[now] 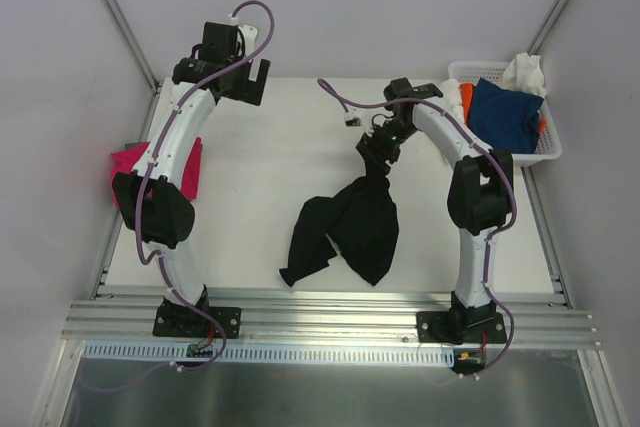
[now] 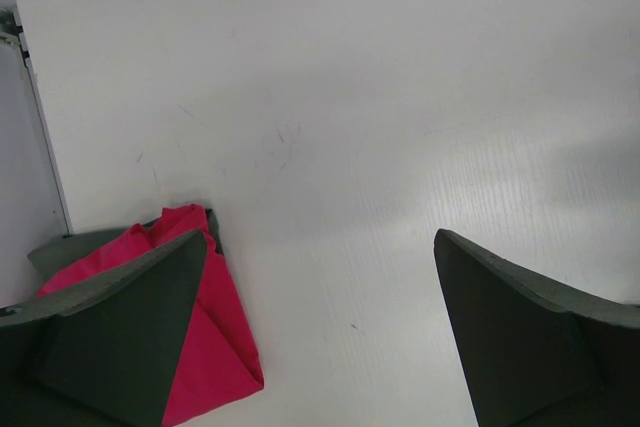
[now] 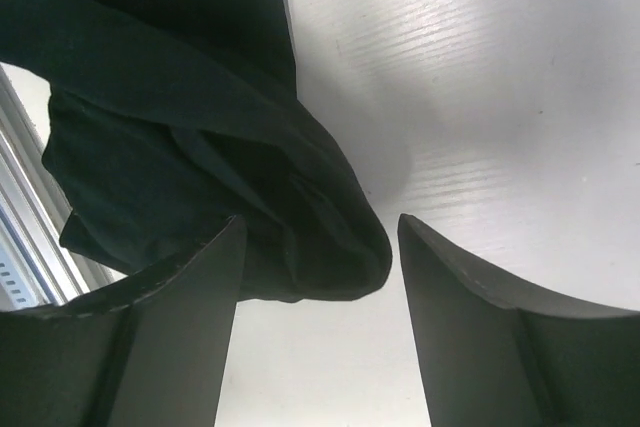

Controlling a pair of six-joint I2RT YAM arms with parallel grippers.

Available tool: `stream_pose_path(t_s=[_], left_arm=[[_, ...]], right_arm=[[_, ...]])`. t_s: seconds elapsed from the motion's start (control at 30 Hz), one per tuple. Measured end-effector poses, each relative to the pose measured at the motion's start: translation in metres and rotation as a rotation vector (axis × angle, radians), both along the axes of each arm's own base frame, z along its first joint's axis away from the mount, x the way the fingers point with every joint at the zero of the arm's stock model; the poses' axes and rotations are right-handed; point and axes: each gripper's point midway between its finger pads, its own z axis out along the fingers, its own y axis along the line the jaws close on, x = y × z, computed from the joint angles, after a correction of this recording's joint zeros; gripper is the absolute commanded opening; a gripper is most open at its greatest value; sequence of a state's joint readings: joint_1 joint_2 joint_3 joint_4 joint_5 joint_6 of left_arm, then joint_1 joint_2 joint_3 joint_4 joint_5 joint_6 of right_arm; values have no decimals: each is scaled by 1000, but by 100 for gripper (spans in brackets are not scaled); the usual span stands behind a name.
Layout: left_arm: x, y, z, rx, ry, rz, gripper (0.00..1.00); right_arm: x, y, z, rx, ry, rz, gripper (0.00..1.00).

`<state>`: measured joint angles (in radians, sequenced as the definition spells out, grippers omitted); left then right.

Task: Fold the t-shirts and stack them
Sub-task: Flatten the tshirt out

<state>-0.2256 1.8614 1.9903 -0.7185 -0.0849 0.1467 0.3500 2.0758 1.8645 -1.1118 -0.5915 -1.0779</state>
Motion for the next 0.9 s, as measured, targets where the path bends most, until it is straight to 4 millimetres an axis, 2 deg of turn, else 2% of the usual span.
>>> stream_pose_path(t_s=[0.17,0.23,0.27,0.37,0.57,0.67,0.83,0.9], left_arm=[[-2,1,-6,5,14,3,99],[-3,1,-9,8,22,3,99],[-4,2,-10,9,25,3,99],[-4,2,-13,12,33,5,99],[-6,2,-14,11,37,5,99],[-6,2,-14,10,36,5,99],[-6,2,-14,7,36,7,99],[-6,2,-14,7,36,8,99]], right_arm=[[-3,-1,-17,-20,56,5,59],[-1,0,-23,-26,71,5,51],[0,0,-26,-28,76,4,39],[1,0,-28,-30,80,5,27],[8,2,-19,-20,52,2,26],[10,3,-11,-15,33,-2,16],[17,6,15,10,-27,-24,6],[19,7,23,19,-46,-33,6]])
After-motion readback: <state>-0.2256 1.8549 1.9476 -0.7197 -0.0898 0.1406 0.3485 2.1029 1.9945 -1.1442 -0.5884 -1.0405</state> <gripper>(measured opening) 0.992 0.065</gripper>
